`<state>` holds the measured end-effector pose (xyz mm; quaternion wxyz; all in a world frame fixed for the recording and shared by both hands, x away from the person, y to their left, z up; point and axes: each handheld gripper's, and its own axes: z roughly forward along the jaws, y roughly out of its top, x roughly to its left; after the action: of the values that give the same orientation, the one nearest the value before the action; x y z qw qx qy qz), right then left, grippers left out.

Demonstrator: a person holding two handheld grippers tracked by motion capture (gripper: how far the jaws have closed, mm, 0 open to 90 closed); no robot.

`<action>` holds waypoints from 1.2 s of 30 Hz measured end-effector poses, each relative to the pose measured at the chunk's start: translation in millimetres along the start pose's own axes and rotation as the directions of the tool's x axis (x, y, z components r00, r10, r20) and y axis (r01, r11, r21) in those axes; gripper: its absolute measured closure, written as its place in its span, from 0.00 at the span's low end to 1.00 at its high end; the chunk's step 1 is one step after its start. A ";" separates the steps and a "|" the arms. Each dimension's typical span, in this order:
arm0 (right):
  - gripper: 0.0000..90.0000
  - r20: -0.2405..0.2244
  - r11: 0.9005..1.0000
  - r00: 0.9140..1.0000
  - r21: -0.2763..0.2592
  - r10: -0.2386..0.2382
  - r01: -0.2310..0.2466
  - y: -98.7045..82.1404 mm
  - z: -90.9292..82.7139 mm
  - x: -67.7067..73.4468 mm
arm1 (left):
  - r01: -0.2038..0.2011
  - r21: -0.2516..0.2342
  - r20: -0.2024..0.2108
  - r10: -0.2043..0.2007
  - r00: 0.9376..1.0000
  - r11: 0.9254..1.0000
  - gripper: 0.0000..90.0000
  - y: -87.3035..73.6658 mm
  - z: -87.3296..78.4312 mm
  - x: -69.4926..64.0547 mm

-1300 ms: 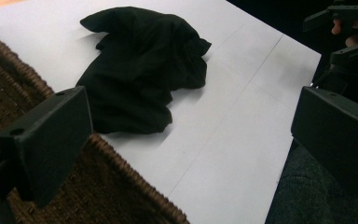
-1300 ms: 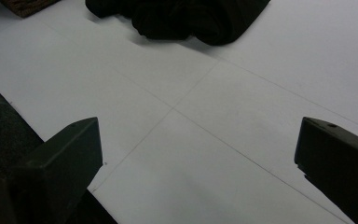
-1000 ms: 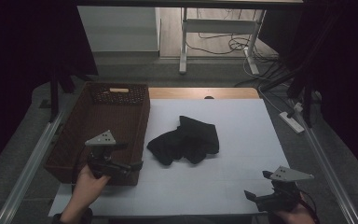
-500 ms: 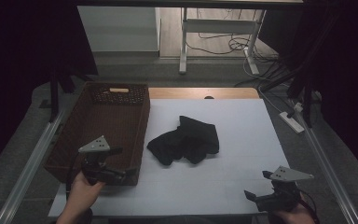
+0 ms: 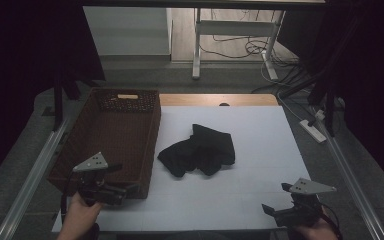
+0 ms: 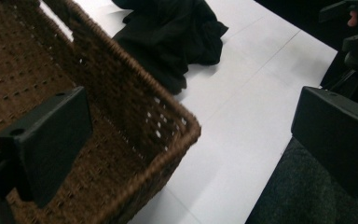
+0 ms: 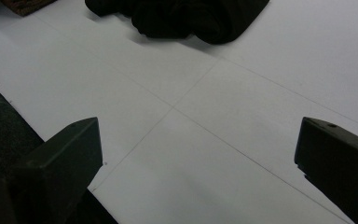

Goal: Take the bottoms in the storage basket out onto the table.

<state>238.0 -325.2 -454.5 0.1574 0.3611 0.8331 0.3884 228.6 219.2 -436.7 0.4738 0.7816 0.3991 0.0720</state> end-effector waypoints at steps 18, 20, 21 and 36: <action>0.01 0.000 1.000 1.000 0.003 -0.002 0.002 0.1 0.3 0.2 | 0.018 0.005 -0.082 -0.018 0.996 1.000 0.00 -24.3 -25.0 -5.9; 0.01 0.000 1.000 1.000 0.004 -0.002 0.002 0.1 0.4 0.3 | 0.029 0.002 -0.088 -0.028 0.996 1.000 0.00 -27.7 -28.0 -4.9; 0.01 0.000 1.000 1.000 0.004 -0.003 0.003 0.1 0.4 0.3 | 0.035 0.000 -0.089 -0.035 0.995 0.999 0.00 -29.1 -29.1 -4.1; 0.01 -0.002 1.000 1.000 0.004 -0.004 0.004 0.1 0.6 0.5 | 0.086 -0.012 -0.091 -0.087 0.992 0.996 0.00 -49.6 -35.0 0.8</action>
<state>238.1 -324.5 -454.8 0.1567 0.3591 0.8348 0.3867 184.5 255.2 -457.7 0.4609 0.7577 0.4535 0.0887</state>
